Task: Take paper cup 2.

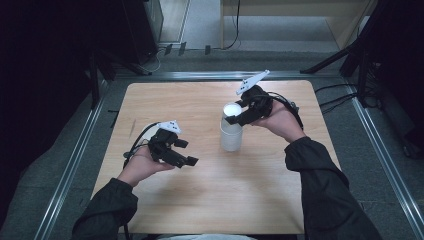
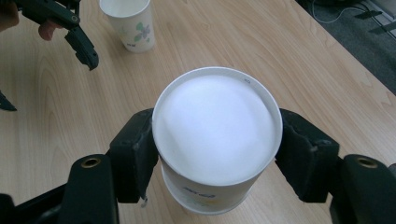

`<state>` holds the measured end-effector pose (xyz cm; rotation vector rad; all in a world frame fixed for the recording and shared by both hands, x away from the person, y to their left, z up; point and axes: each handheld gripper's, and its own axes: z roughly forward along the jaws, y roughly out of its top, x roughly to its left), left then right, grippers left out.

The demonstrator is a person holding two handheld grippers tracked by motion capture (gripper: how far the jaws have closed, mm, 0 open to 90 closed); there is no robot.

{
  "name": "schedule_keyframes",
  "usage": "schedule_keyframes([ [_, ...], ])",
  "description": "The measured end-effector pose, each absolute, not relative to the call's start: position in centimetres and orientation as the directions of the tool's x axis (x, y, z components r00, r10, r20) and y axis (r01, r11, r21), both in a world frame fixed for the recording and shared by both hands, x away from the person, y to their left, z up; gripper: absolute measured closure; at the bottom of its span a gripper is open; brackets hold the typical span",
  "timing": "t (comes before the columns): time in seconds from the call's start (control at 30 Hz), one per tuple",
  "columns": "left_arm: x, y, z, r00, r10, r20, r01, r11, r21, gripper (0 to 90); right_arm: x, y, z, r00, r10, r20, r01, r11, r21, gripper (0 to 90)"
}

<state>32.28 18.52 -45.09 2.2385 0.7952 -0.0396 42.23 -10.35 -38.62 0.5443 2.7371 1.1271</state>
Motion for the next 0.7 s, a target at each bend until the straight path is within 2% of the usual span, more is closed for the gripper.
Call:
schedule_keyframes([
  [0.2,32.4,18.6,-45.1,0.807,0.519,-0.284,0.562,-0.526,0.639,16.1,42.2,-10.4,-37.9,-0.923,0.384,0.028,0.291,0.650,0.702,34.9],
  [0.7,32.4,18.4,-44.9,0.828,0.488,-0.276,0.530,-0.521,0.669,16.1,42.0,-11.0,-34.9,-0.914,0.402,0.055,0.318,0.624,0.714,35.4],
])
